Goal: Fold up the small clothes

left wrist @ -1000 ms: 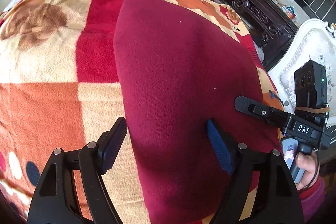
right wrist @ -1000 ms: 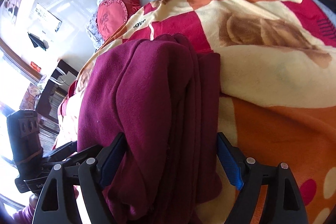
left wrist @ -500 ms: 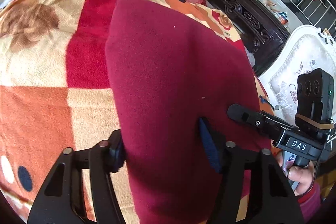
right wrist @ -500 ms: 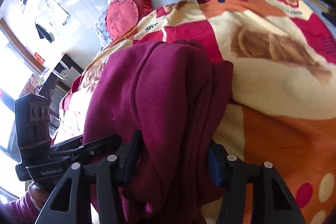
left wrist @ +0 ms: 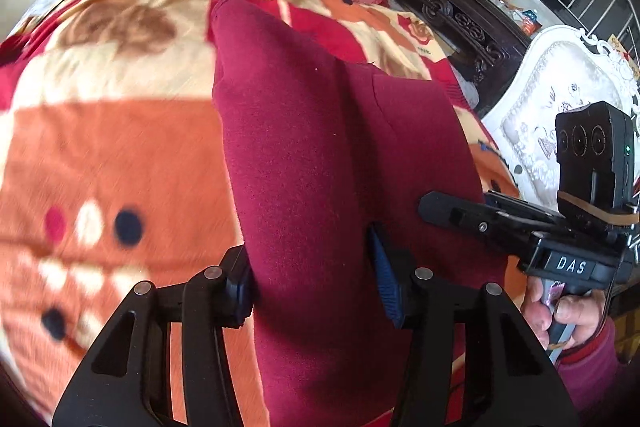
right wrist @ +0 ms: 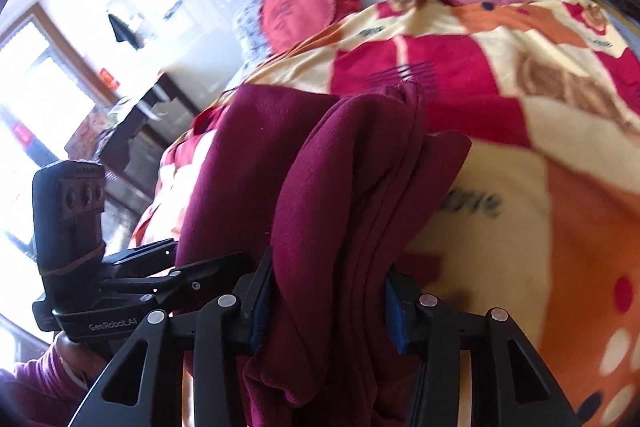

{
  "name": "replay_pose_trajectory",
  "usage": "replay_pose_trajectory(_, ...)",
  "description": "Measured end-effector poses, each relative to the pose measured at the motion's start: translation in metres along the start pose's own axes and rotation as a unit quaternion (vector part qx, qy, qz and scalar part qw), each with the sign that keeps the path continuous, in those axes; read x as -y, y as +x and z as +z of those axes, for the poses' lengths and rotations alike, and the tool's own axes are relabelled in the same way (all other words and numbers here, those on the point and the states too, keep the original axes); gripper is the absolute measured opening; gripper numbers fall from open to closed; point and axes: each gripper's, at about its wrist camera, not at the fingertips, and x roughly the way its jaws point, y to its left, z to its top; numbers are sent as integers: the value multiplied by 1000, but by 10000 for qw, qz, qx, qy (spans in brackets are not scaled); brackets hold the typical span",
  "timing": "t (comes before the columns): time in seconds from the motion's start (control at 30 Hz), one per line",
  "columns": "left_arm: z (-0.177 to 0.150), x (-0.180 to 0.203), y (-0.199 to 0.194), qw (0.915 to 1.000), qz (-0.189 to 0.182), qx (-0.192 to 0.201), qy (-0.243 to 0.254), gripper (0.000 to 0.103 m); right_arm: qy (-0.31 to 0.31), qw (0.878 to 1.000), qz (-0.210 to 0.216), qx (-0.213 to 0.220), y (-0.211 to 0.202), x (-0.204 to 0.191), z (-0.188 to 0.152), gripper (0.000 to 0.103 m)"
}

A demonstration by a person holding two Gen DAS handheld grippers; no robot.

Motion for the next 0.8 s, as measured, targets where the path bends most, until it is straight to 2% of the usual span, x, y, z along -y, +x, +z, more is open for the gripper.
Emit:
replay_pose_trajectory(0.23,-48,-18,-20,9995,239,-116,-187,49,-75,9990,261,-367,17,-33,-37,45)
replay_pose_trajectory(0.4,-65,-22,-24,9989,268,-98,-368,49,-108,9986,252,-460,22,-43,-53,45)
replay_pose_trajectory(0.8,-67,-23,-14,9973,533,-138,-495,51,165,9980,-17,-615,30,-25,-63,46)
